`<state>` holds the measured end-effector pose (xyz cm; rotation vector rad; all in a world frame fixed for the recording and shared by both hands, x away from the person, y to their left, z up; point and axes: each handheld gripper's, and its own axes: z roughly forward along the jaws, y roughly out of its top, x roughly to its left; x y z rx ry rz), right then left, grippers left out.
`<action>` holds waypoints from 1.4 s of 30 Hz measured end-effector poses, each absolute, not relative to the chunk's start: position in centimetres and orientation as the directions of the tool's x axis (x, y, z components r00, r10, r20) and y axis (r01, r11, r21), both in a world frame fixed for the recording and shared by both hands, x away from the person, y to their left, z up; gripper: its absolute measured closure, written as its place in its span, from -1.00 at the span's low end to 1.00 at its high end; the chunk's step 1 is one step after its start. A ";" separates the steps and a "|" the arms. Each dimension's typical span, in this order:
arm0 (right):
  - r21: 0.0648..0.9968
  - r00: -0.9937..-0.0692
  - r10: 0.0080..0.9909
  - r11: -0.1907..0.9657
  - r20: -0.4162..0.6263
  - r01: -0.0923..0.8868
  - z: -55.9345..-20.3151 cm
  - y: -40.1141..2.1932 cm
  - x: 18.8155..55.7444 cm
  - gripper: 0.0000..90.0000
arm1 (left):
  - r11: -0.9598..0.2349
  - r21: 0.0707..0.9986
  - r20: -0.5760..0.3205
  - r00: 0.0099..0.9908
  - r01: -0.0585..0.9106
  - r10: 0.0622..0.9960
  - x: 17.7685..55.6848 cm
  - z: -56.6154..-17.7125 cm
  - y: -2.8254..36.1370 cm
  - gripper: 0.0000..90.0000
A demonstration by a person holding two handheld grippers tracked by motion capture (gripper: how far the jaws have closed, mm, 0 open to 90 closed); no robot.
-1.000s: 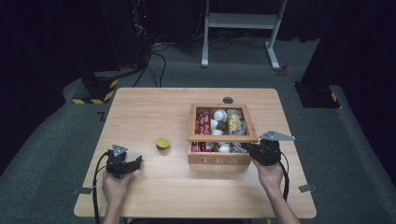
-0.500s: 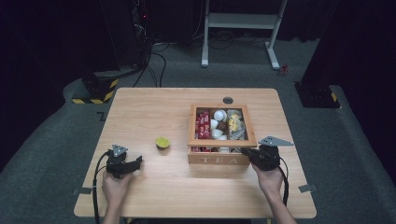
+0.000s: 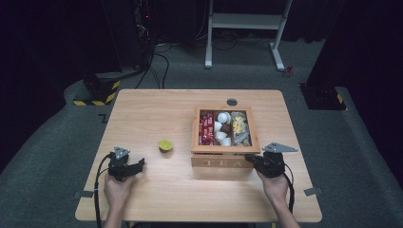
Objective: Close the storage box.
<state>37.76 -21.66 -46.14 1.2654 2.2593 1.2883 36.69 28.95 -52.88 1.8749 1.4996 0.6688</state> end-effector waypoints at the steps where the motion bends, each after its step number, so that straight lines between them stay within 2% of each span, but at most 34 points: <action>1: 0.793 -0.592 0.783 0.232 0.191 0.563 -46.1 -21.7 37.8 1.00 | -0.147 0.745 0.000 0.221 0.651 0.975 36.7 -52.9 29.0 -0.45; 7: 0.781 -0.601 0.781 0.265 0.171 0.566 -46.7 -21.5 37.3 1.00 | -0.145 0.745 -0.002 0.220 0.651 0.976 36.7 -52.9 29.0 -0.45; 15: 0.776 -0.596 0.779 0.252 0.191 0.578 -47.5 -21.9 36.8 0.98 | -0.145 0.745 -0.001 0.219 0.651 0.976 36.7 -52.9 29.0 -0.45; 18: 0.786 -0.607 0.778 0.271 0.161 0.556 -47.2 -22.1 36.5 0.96 | -0.147 0.746 0.001 0.219 0.650 0.976 36.7 -52.9 29.0 -0.44; 24: 0.813 -0.607 0.776 0.238 0.169 0.531 -46.4 -22.7 36.4 0.96 | -0.146 0.745 0.000 0.218 0.651 0.976 36.7 -52.9 29.0 -0.45; 31: 0.835 -0.578 0.798 0.193 0.173 0.516 -45.1 -24.6 36.4 0.94 | -0.145 0.745 0.000 0.217 0.651 0.976 36.7 -52.9 28.9 -0.45; 37: 0.848 -0.538 0.837 0.208 0.104 0.487 -44.3 -25.7 36.7 0.93 | -0.150 0.743 0.006 0.217 0.652 0.976 36.7 -52.9 28.9 -0.44; 42: 0.851 -0.507 0.855 0.183 0.109 0.492 -44.6 -26.9 36.9 0.93 | -0.149 0.743 0.005 0.217 0.652 0.976 36.7 -52.9 28.9 -0.44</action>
